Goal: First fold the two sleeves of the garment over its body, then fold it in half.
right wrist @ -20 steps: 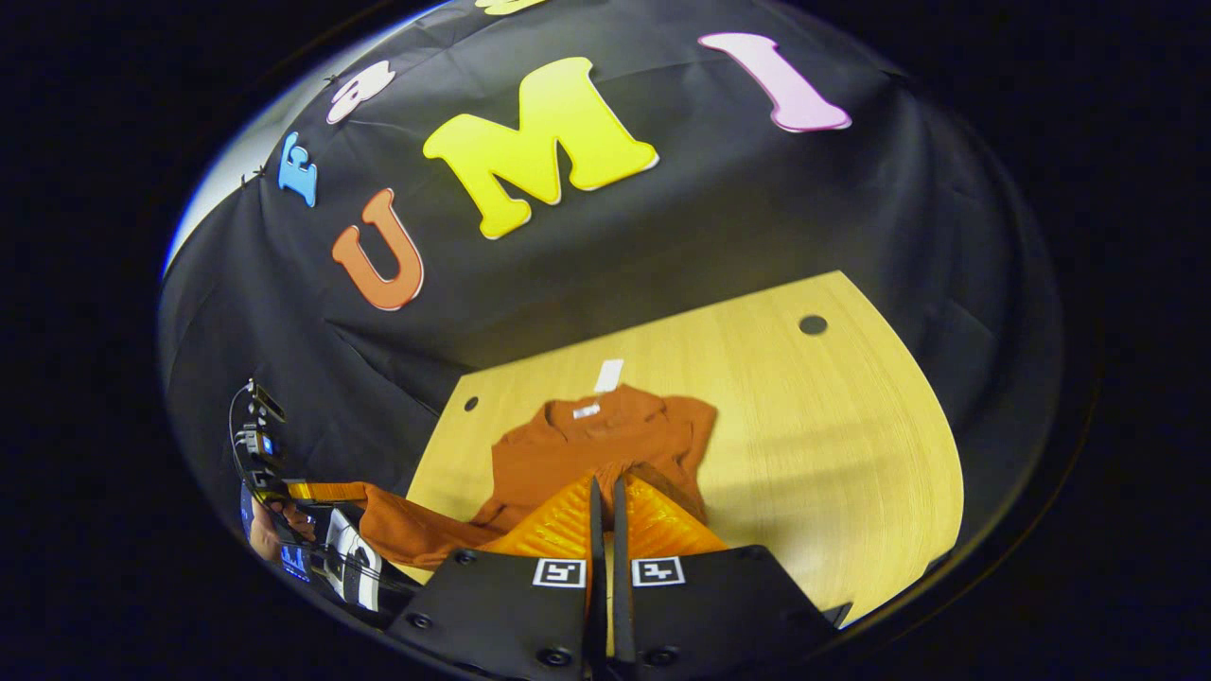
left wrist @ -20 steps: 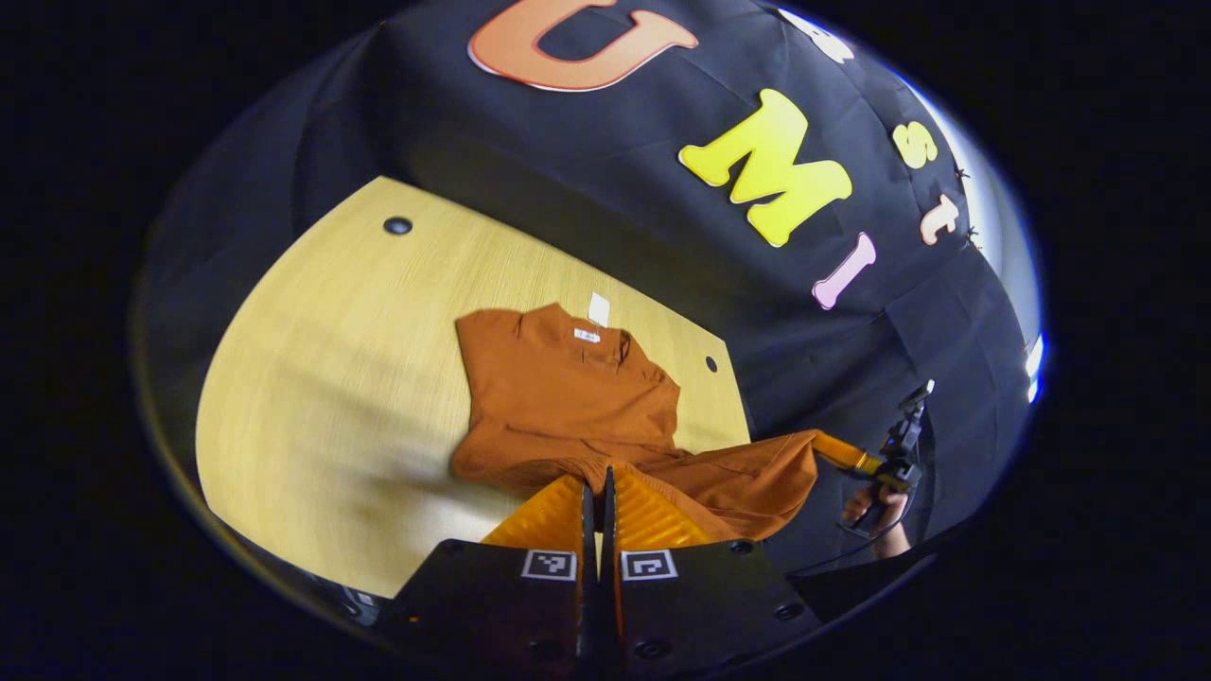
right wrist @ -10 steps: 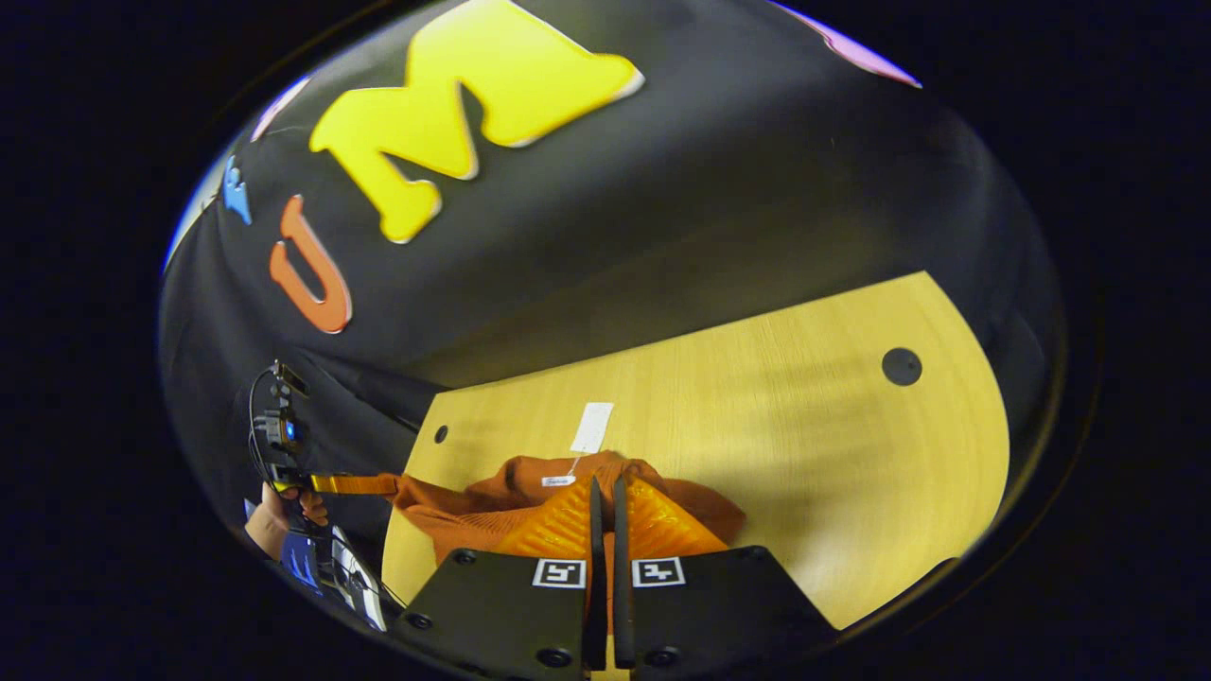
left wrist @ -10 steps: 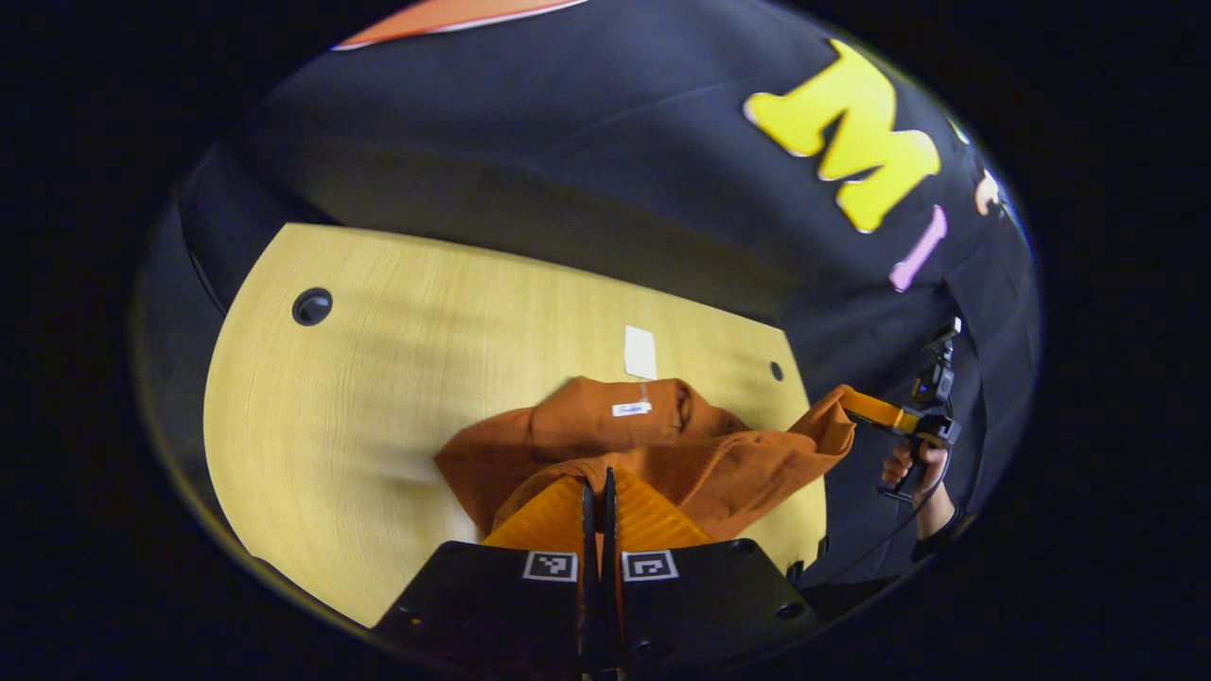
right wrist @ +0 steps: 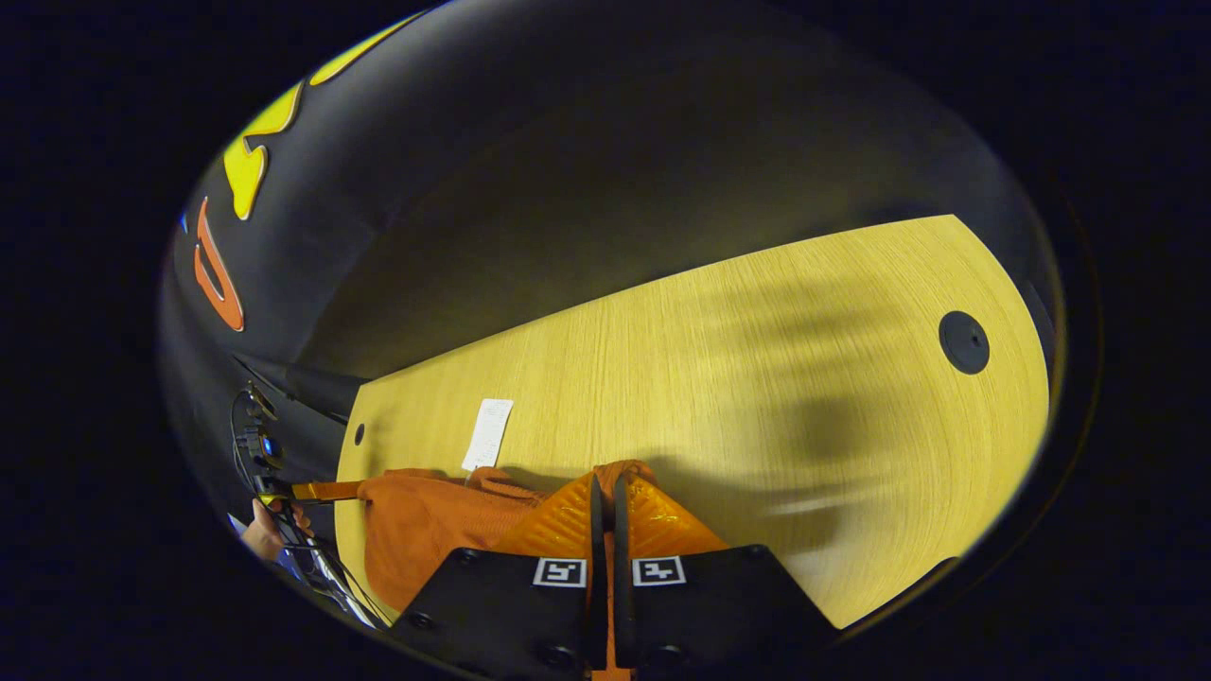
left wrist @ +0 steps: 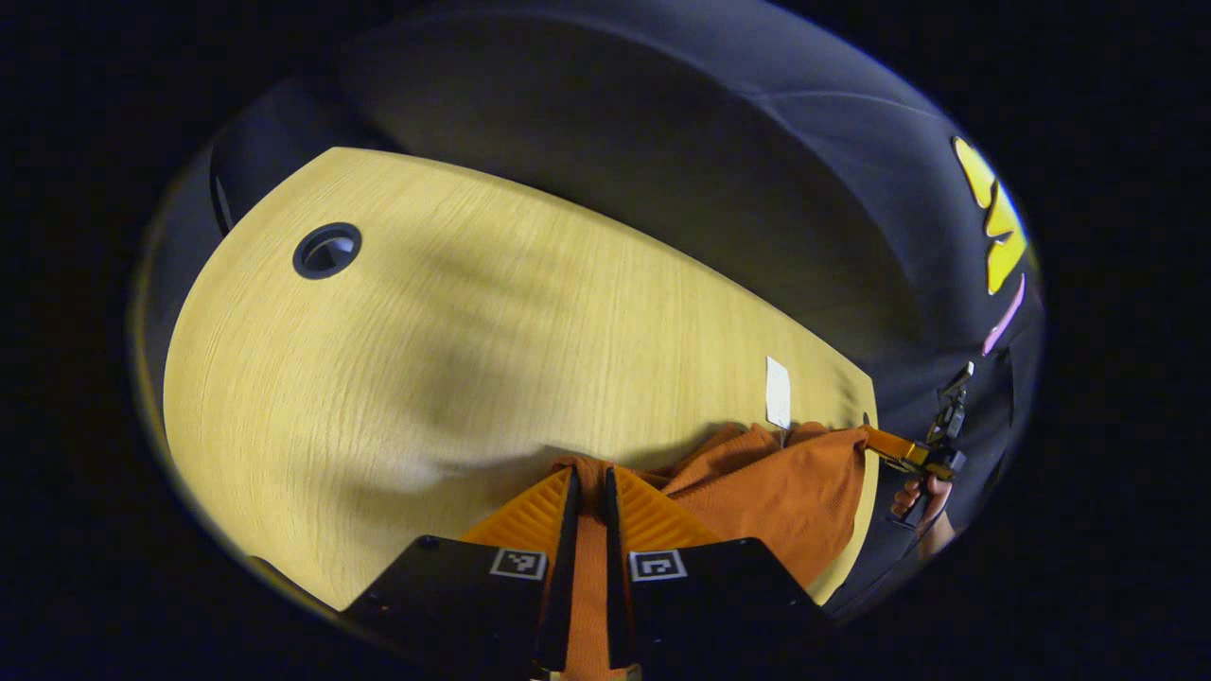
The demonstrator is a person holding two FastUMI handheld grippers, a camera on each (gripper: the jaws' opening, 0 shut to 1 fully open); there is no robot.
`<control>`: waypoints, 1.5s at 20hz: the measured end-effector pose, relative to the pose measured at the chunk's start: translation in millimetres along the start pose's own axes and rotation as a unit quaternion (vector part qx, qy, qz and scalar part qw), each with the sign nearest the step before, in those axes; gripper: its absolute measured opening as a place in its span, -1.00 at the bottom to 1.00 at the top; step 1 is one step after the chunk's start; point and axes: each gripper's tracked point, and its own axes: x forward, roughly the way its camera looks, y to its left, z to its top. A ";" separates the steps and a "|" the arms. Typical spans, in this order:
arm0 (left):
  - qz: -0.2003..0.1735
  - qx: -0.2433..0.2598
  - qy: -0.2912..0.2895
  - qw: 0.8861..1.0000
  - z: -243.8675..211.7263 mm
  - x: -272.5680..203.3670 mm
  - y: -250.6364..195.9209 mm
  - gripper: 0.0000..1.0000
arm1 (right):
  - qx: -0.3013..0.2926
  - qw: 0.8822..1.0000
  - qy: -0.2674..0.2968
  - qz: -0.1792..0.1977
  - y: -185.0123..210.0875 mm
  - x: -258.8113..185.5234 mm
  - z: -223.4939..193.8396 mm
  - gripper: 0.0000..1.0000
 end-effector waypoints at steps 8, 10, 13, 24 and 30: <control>0.026 0.005 -0.058 0.998 22.5 -39.5 6.6 0.29 | 0.026 0.997 -0.068 -0.028 0.7 -33.1 21.0 0.14; 0.025 0.008 -0.079 0.997 25.8 -60.9 -2.3 0.28 | 0.025 0.995 -0.084 -0.038 0.3 -53.4 18.7 0.25; 0.023 0.019 -0.128 0.991 33.4 -103.1 -20.5 0.29 | 0.014 0.992 -0.114 -0.051 11.8 -94.1 9.0 0.45; 0.022 0.114 -0.367 0.923 -58.9 -325.3 -150.8 0.84 | -0.123 0.931 -0.337 -0.071 144.0 -363.4 -70.8 0.65; 0.056 0.206 -0.518 0.828 -160.6 -448.1 -198.4 0.84 | -0.182 0.882 -0.434 -0.020 196.3 -459.2 -146.0 0.63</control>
